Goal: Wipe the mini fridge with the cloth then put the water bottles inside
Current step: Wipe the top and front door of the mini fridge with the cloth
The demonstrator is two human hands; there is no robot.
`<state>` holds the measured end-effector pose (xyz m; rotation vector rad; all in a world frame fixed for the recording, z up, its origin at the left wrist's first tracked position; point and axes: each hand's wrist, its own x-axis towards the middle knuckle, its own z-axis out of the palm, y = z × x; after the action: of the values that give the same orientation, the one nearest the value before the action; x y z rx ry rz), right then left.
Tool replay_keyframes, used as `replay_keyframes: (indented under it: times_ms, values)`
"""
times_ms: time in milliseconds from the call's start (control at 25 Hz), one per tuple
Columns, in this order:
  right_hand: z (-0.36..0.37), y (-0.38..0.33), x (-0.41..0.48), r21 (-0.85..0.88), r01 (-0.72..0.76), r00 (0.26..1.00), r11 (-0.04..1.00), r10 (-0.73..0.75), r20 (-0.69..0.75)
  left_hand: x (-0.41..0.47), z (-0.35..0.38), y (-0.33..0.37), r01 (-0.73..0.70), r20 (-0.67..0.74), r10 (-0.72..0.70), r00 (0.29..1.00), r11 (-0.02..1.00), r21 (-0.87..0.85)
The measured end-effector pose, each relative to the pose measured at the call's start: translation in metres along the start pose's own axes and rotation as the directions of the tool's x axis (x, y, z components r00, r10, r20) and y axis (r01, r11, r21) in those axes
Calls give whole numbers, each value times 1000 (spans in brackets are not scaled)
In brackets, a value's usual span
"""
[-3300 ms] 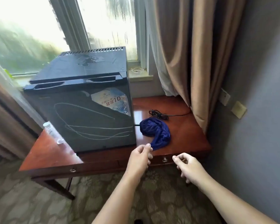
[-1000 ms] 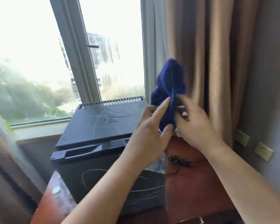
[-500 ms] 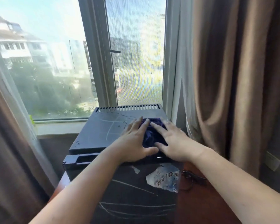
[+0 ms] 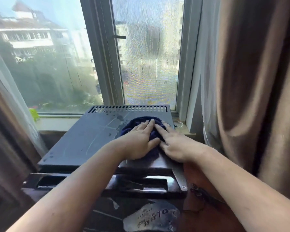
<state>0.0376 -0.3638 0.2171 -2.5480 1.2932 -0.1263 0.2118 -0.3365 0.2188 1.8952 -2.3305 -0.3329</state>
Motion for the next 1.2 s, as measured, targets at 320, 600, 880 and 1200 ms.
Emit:
replay_keyframes:
  times_ms: [320, 600, 880, 1200]
  values:
    - [-6, 38, 91, 7, -90, 995, 996, 91, -30, 83, -16, -19, 51, -23, -51, 998, 999, -8]
    - [-19, 78, 155, 102, -253, 963, 962, 260, -73, 177, -29, -39, -39, 29, 40, 999, 998, -42]
    - [-20, 75, 181, 248, -362, 919, 899, 389, -66, 213, -34, -64, -139, 58, 143, 988, 987, -74]
    - [-7, 39, 117, 202, -442, 889, 874, 457, -29, 148, -32, -63, -232, 40, 238, 971, 967, -104]
